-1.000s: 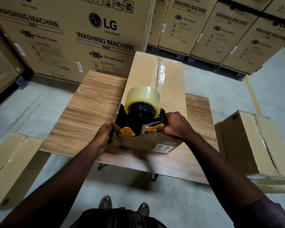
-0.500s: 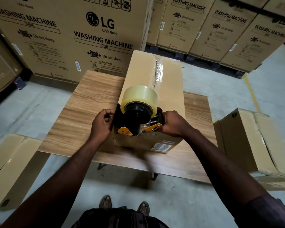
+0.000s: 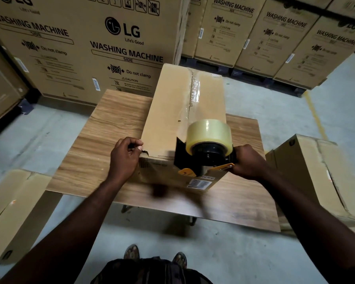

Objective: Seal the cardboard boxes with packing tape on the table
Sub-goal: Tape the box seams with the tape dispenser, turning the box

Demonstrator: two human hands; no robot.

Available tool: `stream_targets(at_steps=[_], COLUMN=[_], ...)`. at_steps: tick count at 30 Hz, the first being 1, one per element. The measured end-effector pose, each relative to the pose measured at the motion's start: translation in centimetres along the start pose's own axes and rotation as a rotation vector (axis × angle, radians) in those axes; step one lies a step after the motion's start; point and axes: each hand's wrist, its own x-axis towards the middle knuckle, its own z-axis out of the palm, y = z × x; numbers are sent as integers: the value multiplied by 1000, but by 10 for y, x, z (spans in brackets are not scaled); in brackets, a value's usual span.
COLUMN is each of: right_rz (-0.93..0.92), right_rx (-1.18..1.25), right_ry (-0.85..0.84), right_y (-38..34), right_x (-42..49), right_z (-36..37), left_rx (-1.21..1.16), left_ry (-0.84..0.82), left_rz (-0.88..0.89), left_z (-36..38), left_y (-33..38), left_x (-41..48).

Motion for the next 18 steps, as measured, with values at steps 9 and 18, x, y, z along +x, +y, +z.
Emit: stream_targets(at_steps=[9,18], right_rz=[-41,-20], right_rx=[201,260], right_ry=[8,-6], right_y=[5,13], right_x=[-4,-6], right_z=[7,11], left_rx=[453,751], left_ry=[-170,-401], left_rz=[373,461], left_z=[26,44], left_y=[31,25], left_x=[-37,-64])
